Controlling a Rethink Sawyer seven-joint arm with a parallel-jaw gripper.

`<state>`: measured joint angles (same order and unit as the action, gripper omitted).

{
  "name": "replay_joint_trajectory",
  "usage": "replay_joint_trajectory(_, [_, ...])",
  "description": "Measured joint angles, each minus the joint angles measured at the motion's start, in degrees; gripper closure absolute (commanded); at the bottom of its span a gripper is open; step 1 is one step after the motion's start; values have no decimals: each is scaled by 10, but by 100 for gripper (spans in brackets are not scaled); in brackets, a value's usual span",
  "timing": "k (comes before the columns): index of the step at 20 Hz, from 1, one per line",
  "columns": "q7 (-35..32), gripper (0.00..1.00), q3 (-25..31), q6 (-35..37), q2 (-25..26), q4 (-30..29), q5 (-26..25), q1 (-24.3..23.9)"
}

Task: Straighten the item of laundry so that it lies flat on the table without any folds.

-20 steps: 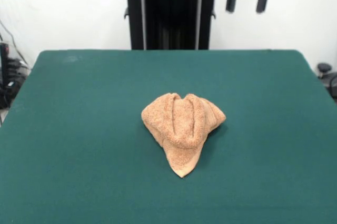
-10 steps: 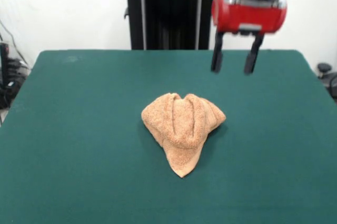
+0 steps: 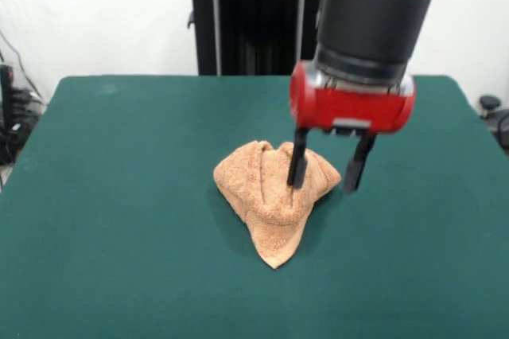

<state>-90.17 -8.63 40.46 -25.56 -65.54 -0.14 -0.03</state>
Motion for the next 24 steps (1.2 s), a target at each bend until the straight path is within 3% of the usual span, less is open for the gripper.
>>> replay_joint_trajectory(7, [0, 0, -7, 69, 89, 158, 3, -21])
replay_joint_trajectory(12, [0, 0, -8, 90, 136, 240, 4, -34])
replay_joint_trajectory(17, [0, 0, -8, 90, 151, 261, 4, -33])
replay_joint_trajectory(24, [0, 0, -10, 90, 125, 233, 4, -23])
